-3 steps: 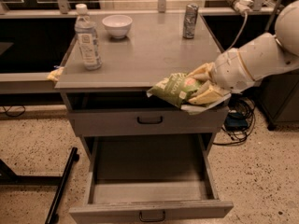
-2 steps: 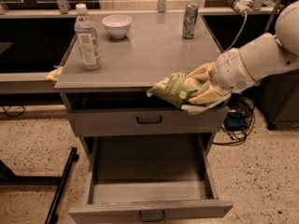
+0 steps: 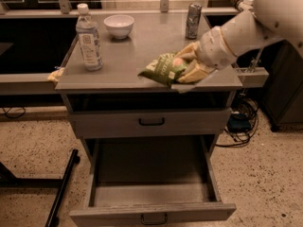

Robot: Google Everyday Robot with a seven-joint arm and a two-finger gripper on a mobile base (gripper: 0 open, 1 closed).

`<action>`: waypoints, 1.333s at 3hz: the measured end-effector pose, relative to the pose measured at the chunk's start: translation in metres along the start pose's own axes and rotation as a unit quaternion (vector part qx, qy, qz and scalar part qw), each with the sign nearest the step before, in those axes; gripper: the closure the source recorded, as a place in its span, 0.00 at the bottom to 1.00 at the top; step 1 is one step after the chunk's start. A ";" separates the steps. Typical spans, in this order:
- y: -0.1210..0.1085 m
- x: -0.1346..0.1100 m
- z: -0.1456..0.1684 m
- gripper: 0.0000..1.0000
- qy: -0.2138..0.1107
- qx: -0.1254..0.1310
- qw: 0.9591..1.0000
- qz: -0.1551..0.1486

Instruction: Pick green jalapeno chip bag from middle drawer and place on counter

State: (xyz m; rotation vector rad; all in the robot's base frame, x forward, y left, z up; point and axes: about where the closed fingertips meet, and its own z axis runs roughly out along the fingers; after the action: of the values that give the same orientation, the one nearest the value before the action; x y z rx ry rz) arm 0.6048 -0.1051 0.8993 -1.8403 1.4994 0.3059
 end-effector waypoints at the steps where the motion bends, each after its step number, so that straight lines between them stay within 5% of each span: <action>1: -0.048 0.001 0.015 1.00 0.000 0.012 1.000 -0.027; 2: -0.088 0.014 0.035 1.00 -0.014 0.032 0.999 -0.035; 4: -0.096 0.014 0.032 0.57 -0.018 0.040 0.998 -0.036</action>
Offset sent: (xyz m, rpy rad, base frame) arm 0.1534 0.0163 -0.0032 0.0710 -0.1448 0.0104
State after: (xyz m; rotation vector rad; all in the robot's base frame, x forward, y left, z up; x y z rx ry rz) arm 0.7056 -0.0894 0.9047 -1.8102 1.3987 0.2395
